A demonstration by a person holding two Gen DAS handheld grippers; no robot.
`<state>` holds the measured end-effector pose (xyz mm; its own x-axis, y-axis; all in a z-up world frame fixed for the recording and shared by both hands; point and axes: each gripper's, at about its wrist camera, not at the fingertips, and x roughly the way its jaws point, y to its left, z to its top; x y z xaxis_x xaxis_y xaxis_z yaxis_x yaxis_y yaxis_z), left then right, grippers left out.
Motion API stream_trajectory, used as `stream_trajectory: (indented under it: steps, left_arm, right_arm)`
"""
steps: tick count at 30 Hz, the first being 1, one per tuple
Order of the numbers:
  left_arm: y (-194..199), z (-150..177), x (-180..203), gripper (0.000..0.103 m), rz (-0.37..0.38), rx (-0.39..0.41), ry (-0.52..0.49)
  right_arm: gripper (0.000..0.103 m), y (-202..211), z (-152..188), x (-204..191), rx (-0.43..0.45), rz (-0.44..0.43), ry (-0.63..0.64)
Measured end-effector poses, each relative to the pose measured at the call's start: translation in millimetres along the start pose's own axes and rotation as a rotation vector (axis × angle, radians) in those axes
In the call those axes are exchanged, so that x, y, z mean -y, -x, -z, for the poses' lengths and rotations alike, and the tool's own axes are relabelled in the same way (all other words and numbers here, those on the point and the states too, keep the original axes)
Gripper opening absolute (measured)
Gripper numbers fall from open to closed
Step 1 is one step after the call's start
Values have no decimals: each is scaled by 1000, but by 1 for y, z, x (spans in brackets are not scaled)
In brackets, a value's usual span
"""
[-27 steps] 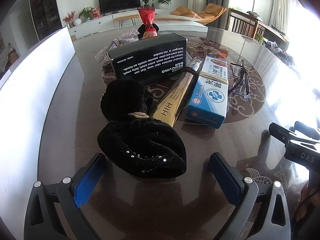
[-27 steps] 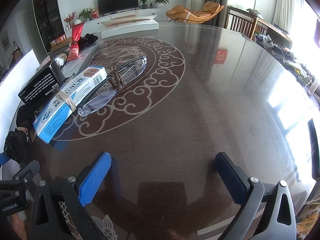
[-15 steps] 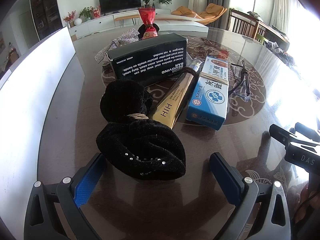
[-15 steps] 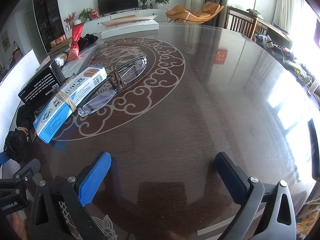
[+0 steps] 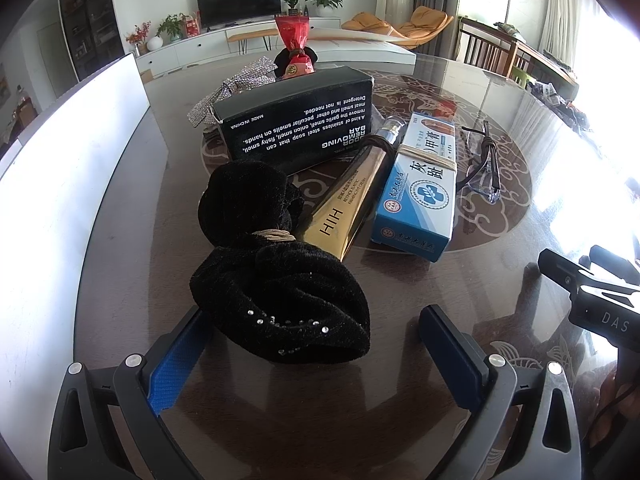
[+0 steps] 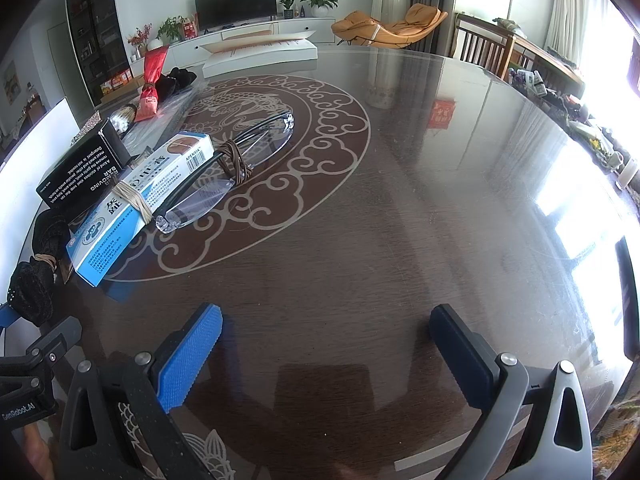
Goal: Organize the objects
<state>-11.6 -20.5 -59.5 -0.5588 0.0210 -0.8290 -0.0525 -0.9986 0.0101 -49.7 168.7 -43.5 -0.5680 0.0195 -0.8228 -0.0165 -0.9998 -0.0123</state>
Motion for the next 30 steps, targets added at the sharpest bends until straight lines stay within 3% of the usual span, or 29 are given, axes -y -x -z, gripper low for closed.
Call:
stream_trajectory:
  steps: [12,27,30]
  left_arm:
    - [-12,-15,10,103,9,0,-14]
    - [-12,-13,9,103,-8,3,16]
    - [-7,-6,7,103,17,2,-20]
  right_arm:
    - [103,0,0,0,0,0,0]
    - [103,0,0,0,1,0,1]
    - [103,0,1,0,1,0,1]
